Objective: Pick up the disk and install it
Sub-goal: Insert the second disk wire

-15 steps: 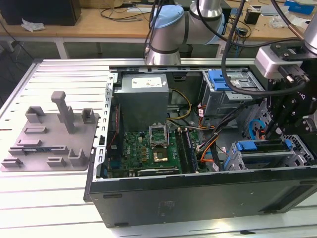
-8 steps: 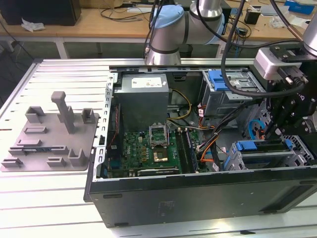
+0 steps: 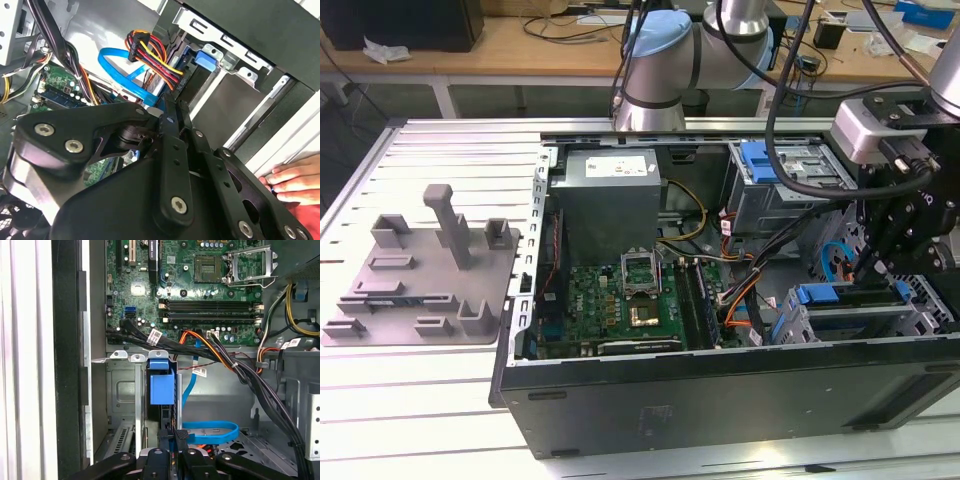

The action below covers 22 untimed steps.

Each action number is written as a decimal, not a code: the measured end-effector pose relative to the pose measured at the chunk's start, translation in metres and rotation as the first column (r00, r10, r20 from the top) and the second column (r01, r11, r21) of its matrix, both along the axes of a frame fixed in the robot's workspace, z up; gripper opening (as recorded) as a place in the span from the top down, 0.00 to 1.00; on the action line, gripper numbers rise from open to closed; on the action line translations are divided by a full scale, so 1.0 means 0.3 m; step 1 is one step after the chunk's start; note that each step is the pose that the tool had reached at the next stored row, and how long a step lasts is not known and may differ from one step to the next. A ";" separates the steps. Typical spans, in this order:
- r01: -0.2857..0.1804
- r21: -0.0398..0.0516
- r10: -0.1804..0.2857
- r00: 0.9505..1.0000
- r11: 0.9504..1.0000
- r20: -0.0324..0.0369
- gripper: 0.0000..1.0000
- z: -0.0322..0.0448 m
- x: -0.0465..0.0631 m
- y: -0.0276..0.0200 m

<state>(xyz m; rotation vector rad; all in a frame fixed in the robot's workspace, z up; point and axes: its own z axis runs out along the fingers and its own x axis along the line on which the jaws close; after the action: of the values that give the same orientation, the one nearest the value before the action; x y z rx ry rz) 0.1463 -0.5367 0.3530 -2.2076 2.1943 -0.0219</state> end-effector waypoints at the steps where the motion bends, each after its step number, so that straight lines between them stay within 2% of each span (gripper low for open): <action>1: 0.000 0.000 0.000 1.000 1.000 0.000 0.84 -0.001 0.000 0.000; 22: 0.000 0.000 0.000 1.000 1.000 0.000 0.84 -0.020 0.000 0.000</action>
<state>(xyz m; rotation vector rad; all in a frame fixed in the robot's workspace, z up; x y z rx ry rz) 0.1463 -0.5367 0.3469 -2.2076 2.1942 -0.0219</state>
